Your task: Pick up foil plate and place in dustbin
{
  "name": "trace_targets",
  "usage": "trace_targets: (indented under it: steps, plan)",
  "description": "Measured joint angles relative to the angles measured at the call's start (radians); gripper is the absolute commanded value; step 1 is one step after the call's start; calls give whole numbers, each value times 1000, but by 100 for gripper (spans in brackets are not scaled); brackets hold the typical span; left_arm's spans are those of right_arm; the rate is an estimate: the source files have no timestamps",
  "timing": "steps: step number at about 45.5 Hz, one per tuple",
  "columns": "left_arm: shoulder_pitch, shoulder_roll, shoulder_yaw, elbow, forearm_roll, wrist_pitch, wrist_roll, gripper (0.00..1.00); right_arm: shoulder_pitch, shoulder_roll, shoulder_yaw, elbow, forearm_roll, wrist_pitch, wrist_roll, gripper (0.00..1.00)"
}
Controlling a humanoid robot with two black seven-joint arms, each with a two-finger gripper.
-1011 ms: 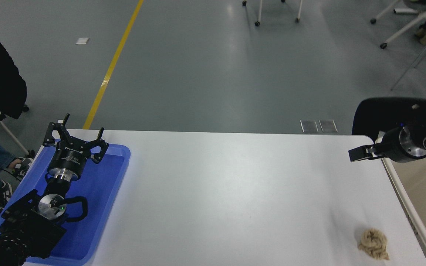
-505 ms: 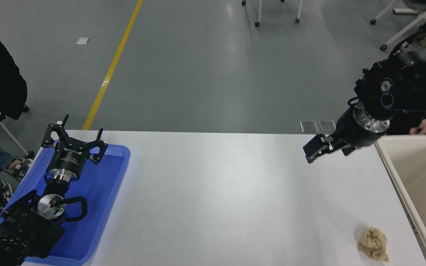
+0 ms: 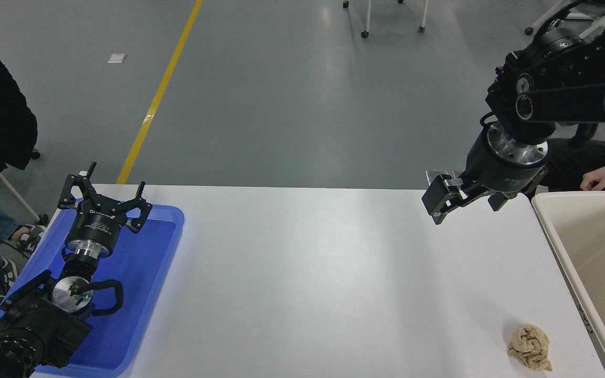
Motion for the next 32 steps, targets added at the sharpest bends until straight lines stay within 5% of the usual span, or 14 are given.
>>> trace_targets:
  steps: [32]
  plan:
    - [0, 0, 0, 0, 0, 0, -1, 100, 58, -2, -18, 30, 72, 20, 2, 100]
